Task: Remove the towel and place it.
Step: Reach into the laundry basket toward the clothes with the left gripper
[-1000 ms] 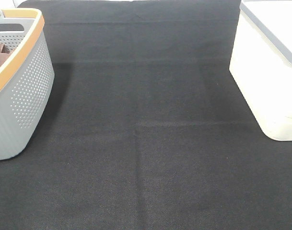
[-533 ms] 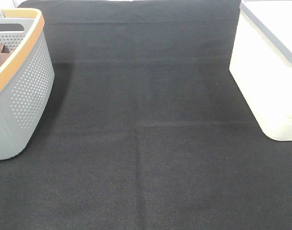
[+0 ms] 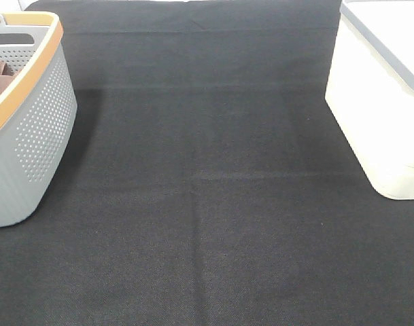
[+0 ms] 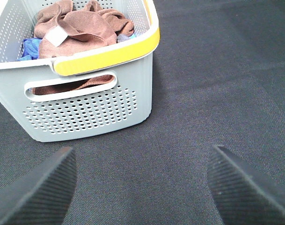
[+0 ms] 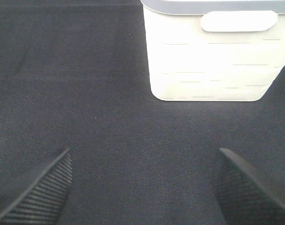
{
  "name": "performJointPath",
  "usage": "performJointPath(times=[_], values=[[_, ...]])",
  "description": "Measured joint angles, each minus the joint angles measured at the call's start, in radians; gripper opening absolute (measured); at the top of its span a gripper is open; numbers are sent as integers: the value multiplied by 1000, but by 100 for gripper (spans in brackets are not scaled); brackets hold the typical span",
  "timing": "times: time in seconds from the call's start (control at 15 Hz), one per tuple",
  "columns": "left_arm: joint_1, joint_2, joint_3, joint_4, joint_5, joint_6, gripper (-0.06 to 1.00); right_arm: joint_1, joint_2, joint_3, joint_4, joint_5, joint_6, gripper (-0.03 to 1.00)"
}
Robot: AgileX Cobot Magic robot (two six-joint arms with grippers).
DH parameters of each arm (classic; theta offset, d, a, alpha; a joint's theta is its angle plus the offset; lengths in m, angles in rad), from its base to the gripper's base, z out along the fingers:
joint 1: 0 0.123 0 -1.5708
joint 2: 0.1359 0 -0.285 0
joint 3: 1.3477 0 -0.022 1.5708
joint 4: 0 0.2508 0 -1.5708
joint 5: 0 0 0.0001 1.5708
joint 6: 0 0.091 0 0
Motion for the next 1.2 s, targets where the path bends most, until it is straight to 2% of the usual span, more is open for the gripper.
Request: performJointPath(times=[1.2], values=[[0,0,0,0,0,0,74,0,0,0,0,0,0,78]])
